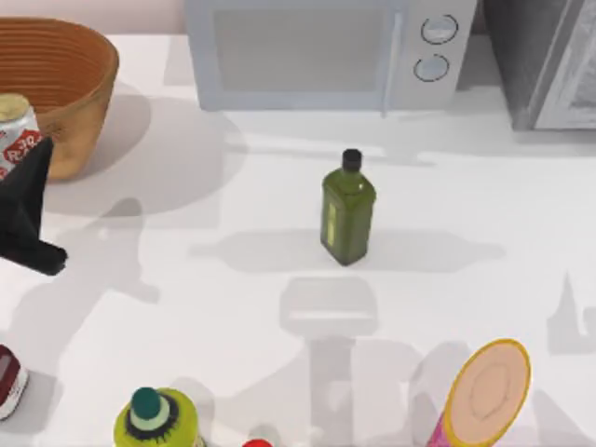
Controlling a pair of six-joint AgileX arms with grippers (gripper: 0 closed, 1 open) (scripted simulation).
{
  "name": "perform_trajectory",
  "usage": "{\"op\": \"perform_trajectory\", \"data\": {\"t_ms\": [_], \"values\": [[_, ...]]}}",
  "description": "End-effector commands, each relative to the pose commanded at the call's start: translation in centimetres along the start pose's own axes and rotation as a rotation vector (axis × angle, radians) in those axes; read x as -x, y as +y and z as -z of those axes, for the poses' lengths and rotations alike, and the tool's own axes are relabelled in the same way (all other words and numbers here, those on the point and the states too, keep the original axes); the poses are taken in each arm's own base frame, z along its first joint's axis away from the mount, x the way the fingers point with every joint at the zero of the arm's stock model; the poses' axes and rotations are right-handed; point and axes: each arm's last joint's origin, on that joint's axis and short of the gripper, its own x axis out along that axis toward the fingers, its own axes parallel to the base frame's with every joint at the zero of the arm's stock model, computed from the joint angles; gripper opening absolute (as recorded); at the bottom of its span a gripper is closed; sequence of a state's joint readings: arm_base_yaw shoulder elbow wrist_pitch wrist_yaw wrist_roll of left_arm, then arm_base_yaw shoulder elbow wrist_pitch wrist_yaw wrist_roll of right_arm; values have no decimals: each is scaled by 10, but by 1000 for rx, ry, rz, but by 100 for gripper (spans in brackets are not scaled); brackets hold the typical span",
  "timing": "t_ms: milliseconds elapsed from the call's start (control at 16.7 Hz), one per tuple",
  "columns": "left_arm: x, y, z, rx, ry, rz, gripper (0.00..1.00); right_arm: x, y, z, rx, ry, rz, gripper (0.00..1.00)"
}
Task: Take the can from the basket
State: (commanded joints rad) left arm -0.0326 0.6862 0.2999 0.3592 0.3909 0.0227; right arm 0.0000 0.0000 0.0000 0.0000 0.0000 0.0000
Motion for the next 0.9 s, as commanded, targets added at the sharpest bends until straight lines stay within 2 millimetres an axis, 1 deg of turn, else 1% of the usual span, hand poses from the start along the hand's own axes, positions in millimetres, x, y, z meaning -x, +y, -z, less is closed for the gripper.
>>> {"op": "perform_trajectory", "data": {"t_ms": [120,240,360,420,540,660,780,900], "values": [[-29,6,-9,-1,4,124,0,0,0,0,0,0,0,100],[-62,14,-11,-2,6,255,0,0,0,0,0,0,0,100],[-98,21,-4,-2,8,390,0,0,0,0,0,0,0,100],[-117,24,3,-2,8,458,0,0,0,0,0,0,0,100],[-151,30,23,-2,8,591,0,0,0,0,0,0,0,100],[-182,34,51,-2,6,719,0,0,0,0,0,0,0,100],[-207,36,84,-2,3,837,0,0,0,0,0,0,0,100],[-224,37,118,-2,-2,943,0,0,0,0,0,0,0,100]]}}
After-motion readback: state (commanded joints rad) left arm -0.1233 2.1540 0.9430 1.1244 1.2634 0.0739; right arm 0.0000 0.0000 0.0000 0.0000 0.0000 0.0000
